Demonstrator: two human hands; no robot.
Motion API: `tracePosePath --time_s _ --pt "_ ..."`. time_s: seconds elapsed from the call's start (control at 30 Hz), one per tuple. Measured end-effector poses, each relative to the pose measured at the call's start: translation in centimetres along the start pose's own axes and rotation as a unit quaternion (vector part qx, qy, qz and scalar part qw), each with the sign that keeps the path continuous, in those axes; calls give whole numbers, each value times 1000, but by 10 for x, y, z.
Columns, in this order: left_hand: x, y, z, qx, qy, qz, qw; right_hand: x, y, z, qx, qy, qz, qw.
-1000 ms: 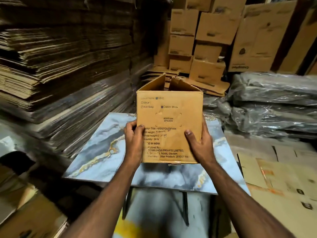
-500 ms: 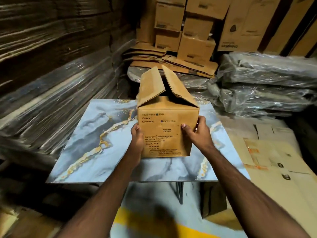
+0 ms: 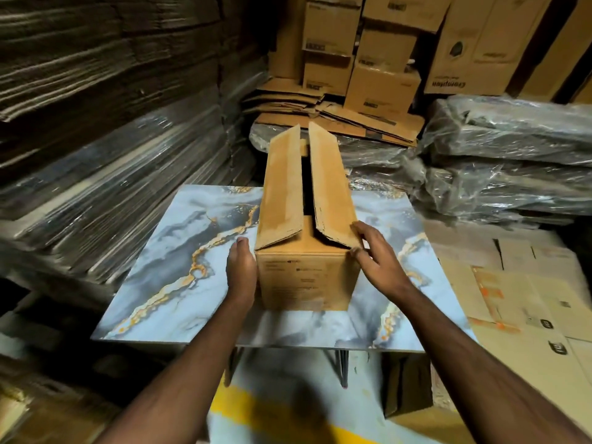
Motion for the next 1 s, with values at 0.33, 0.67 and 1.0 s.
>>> tracePosePath --time_s 0.33,0.67,1.0 --pt "59 79 -48 -166 397 665 610 6 14 24 103 -70 -54 991" --pt "19 71 -6 -130 360 729 567 33 30 18 145 96 89 981" --pt "36 5 37 -131 332 608 709 76 91 -27 -95 429 352 826"
Point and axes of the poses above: each hand's wrist, its own z-axis towards the middle knuckle, its own y-axis out of the palm, x = y × z, the point moved 2 cm from there along z, towards the middle knuckle, and after that the axes turned 3 degrees about -y, right-handed, at the moved point
